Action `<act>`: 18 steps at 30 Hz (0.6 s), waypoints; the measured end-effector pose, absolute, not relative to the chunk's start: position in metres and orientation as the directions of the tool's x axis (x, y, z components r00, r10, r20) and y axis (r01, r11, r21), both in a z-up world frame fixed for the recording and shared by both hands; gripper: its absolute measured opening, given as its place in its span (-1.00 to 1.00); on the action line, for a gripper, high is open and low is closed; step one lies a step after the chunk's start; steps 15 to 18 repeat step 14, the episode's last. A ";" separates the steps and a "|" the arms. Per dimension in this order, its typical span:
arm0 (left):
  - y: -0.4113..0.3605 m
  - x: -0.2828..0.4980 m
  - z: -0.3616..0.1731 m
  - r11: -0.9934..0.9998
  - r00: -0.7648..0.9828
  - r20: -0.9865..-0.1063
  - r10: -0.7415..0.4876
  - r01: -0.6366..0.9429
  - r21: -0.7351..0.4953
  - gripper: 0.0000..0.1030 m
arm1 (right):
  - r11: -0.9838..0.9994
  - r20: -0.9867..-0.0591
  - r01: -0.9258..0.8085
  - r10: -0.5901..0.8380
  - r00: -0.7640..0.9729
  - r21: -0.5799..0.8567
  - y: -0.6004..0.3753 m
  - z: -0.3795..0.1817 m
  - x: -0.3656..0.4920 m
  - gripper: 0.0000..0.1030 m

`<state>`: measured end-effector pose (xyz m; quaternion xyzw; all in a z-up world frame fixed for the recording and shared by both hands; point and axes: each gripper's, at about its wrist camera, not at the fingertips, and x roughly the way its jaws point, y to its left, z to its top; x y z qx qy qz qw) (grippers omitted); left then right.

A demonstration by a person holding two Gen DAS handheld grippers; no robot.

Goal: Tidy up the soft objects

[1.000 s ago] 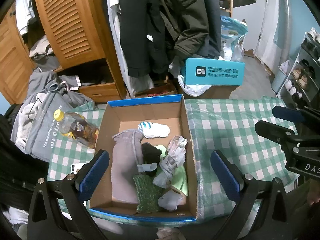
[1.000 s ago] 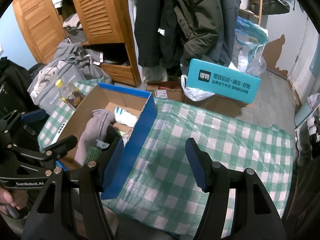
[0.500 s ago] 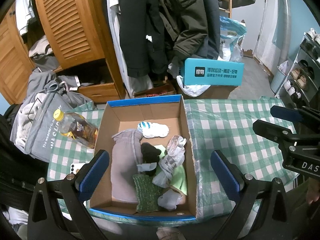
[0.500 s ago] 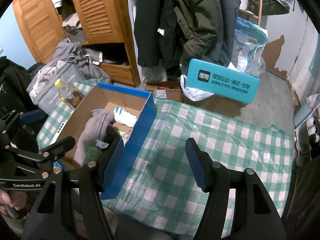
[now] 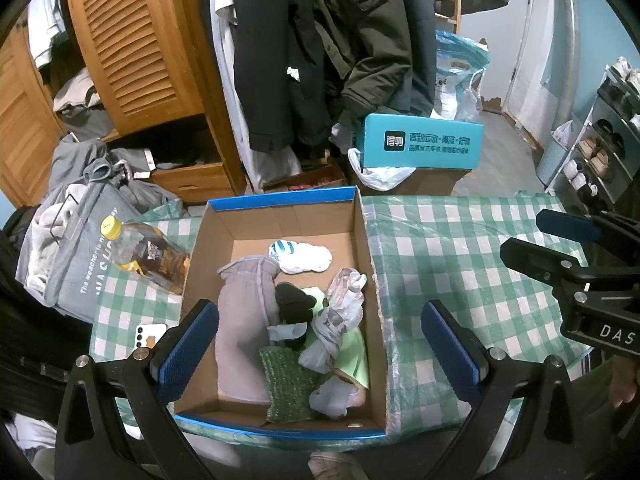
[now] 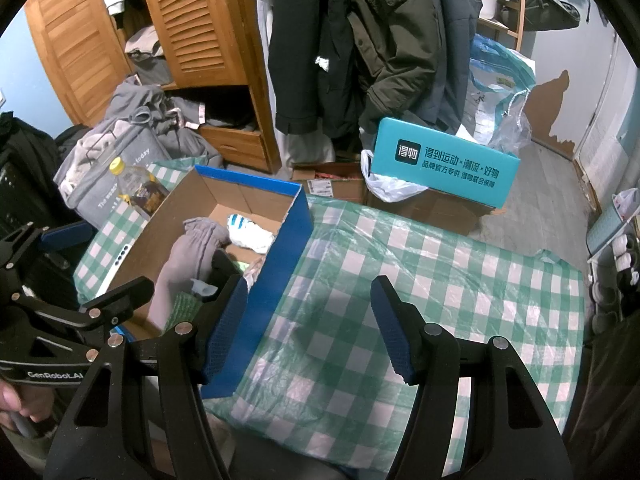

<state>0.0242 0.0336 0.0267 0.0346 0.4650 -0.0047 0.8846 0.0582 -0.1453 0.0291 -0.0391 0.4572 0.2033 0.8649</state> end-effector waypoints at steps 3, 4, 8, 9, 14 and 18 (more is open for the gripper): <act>0.033 0.024 0.027 0.998 0.568 -0.823 0.024 0.041 0.057 0.98 | 0.915 -0.806 -0.386 0.316 0.500 0.119 -0.145 0.029 0.058 0.23; 0.034 0.024 0.027 0.997 0.568 -0.823 0.024 0.041 0.058 0.98 | 0.915 -0.806 -0.386 0.315 0.501 0.118 -0.145 0.029 0.058 0.23; 0.033 0.023 0.027 0.997 0.572 -0.820 0.026 0.041 0.061 0.98 | 0.915 -0.807 -0.386 0.316 0.500 0.118 -0.145 0.029 0.058 0.23; 0.033 0.024 0.028 0.997 0.573 -0.819 0.029 0.041 0.065 0.98 | 0.915 -0.807 -0.387 0.315 0.500 0.118 -0.145 0.029 0.058 0.23; 0.032 0.025 0.030 0.997 0.573 -0.819 0.034 0.042 0.071 0.98 | 0.915 -0.806 -0.385 0.315 0.501 0.118 -0.145 0.029 0.058 0.23; 0.032 0.025 0.030 0.997 0.573 -0.819 0.034 0.042 0.071 0.98 | 0.915 -0.806 -0.385 0.315 0.501 0.118 -0.145 0.029 0.058 0.23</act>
